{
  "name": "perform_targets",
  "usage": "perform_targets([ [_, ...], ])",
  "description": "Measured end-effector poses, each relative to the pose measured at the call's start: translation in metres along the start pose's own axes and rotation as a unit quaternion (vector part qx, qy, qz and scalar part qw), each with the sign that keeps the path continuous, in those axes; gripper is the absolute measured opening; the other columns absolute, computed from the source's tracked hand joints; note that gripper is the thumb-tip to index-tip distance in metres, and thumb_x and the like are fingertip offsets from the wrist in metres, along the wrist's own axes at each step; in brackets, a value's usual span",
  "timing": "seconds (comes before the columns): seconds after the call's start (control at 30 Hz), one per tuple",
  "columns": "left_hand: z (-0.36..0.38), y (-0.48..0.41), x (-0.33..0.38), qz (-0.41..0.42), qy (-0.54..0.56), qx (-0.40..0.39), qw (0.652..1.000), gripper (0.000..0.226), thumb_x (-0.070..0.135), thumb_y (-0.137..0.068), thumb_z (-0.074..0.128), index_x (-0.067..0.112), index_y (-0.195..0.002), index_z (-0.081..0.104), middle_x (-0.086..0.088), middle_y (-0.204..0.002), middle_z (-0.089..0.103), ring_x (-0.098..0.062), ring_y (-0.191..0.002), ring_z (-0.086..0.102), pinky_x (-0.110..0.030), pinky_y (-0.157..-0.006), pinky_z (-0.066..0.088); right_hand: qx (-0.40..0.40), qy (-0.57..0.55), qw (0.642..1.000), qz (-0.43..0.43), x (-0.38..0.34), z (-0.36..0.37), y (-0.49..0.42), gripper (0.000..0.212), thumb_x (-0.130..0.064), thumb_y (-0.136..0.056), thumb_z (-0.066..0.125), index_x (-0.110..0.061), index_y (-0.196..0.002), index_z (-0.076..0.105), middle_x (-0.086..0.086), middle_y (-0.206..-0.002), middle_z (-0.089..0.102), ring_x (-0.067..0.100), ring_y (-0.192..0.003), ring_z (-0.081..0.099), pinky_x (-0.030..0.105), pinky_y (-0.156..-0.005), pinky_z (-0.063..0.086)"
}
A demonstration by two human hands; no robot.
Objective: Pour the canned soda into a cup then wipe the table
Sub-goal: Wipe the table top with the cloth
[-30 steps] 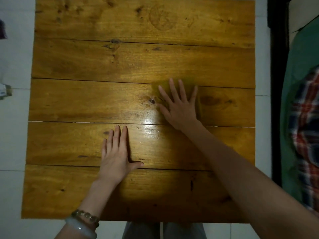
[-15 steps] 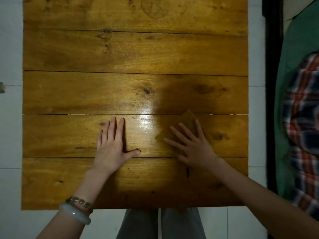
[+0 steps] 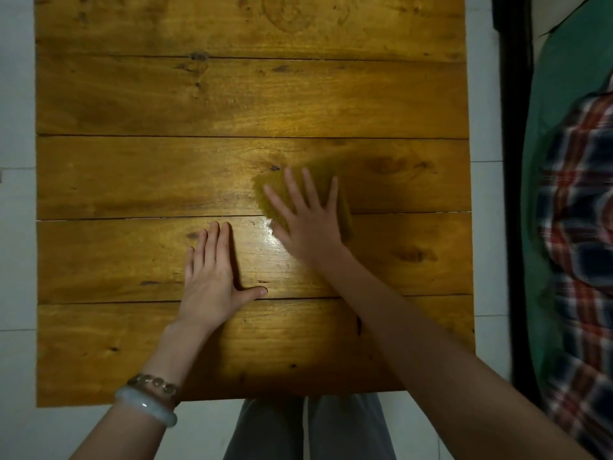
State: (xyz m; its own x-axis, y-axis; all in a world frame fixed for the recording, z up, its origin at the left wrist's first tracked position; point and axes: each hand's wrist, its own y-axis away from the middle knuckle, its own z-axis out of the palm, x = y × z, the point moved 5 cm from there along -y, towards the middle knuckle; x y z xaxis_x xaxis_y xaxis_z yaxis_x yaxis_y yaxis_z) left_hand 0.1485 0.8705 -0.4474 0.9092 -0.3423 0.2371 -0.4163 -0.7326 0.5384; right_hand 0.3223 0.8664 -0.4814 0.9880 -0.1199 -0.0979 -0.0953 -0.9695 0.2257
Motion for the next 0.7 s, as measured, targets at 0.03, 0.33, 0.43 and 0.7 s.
perform_targets([
  [0.03,-0.001,0.0,-0.001,0.0,0.001,-0.001,1.0,0.134,0.065,-0.058,0.073,0.014,-0.149,-0.01,-0.007,-0.159,-0.008,-0.022,-0.145,-0.011,-0.047,-0.117,0.0,0.003,0.002,0.999,-0.043,-0.01,0.004,0.009,0.063,-0.057,-0.089,0.029,-0.035,-0.147,0.022,0.009,-0.157,0.017,0.035,-0.144,0.012,0.07,-0.106,0.002],
  [0.33,0.002,0.0,-0.003,0.004,-0.003,0.009,1.0,0.13,0.067,-0.06,0.068,0.013,-0.149,-0.009,-0.008,-0.158,-0.007,-0.021,-0.144,-0.01,-0.044,-0.115,-0.002,0.016,0.049,0.99,-0.128,0.066,0.019,0.11,0.065,-0.053,-0.084,0.036,-0.037,-0.146,0.02,0.003,-0.155,0.021,0.029,-0.142,0.017,0.067,-0.108,0.01],
  [0.43,0.002,-0.001,-0.003,0.001,-0.004,0.01,1.0,0.13,0.068,-0.06,0.068,0.013,-0.149,-0.009,-0.007,-0.158,-0.007,-0.021,-0.144,-0.01,-0.043,-0.115,-0.002,0.002,0.051,0.998,-0.035,0.101,0.009,0.079,0.062,-0.053,-0.089,0.026,-0.035,-0.147,0.014,0.007,-0.156,0.021,0.032,-0.142,0.017,0.069,-0.107,0.011],
  [0.7,0.004,-0.001,-0.005,-0.001,0.006,0.015,1.0,0.13,0.068,-0.058,0.067,0.011,-0.15,-0.004,-0.006,-0.158,-0.004,-0.017,-0.144,-0.011,-0.042,-0.117,-0.002,0.004,-0.028,0.995,0.096,0.058,-0.014,-0.052,0.067,-0.058,-0.086,0.009,-0.035,-0.149,0.013,0.009,-0.158,0.009,0.035,-0.145,0.005,0.068,-0.104,-0.009],
])
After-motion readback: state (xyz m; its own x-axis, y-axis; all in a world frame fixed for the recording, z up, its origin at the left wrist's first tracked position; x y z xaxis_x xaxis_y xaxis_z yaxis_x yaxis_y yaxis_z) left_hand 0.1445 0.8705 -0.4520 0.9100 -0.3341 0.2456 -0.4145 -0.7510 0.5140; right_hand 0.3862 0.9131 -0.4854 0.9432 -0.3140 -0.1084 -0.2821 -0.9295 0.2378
